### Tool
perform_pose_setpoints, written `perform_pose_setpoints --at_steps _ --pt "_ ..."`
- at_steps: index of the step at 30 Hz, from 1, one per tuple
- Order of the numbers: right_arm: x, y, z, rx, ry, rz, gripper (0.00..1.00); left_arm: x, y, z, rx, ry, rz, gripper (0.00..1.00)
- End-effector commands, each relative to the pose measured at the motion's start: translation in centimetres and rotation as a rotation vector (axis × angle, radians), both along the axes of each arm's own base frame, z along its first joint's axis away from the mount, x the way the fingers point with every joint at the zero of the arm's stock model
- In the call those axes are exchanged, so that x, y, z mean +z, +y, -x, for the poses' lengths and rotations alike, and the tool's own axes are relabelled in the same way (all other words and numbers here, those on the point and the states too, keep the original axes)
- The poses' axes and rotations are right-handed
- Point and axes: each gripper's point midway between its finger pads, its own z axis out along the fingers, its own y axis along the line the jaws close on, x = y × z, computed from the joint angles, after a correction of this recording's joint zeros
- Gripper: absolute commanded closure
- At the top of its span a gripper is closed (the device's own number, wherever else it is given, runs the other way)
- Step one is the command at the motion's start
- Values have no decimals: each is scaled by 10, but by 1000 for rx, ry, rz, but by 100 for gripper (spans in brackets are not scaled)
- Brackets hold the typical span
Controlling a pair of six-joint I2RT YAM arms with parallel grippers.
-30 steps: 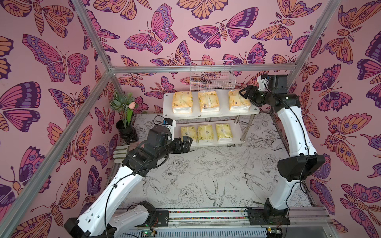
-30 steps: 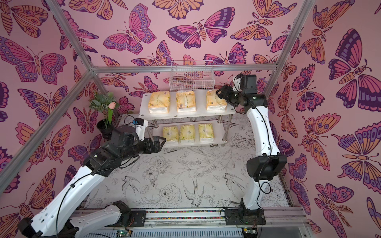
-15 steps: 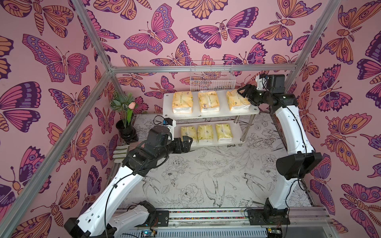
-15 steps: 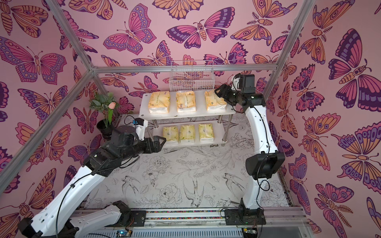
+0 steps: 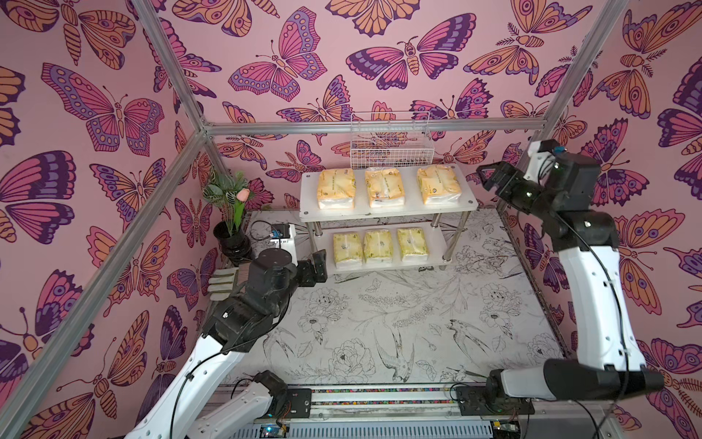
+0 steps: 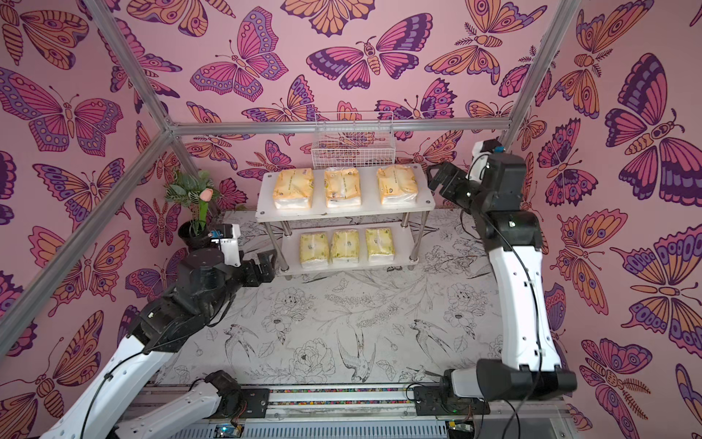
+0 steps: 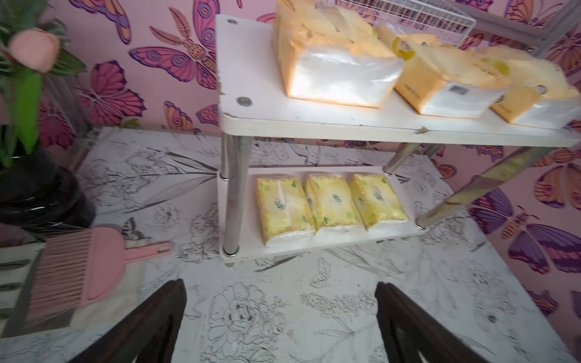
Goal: Place the tissue boxes on the shelf by color
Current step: Adjust the box of tissues on the shelf, then reset both arms
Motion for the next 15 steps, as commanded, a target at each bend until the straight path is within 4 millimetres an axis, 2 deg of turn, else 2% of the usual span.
perform_pose_setpoints --at_steps 1,5,8,11,15 --pt "-56 -35 9 -168 68 129 1 -4 44 -7 199 -111 -174 0" --pt "-124 -73 32 -352 120 241 1 -18 66 -7 286 -232 -267 0" --pt "-179 -98 41 -466 122 350 1 -39 75 -10 325 -309 -312 0" --pt "-228 -109 43 -513 96 438 1 -70 81 -17 338 -333 -328 0" --pt "-278 -128 45 -604 121 520 1 -120 102 -35 358 -216 -344 0"
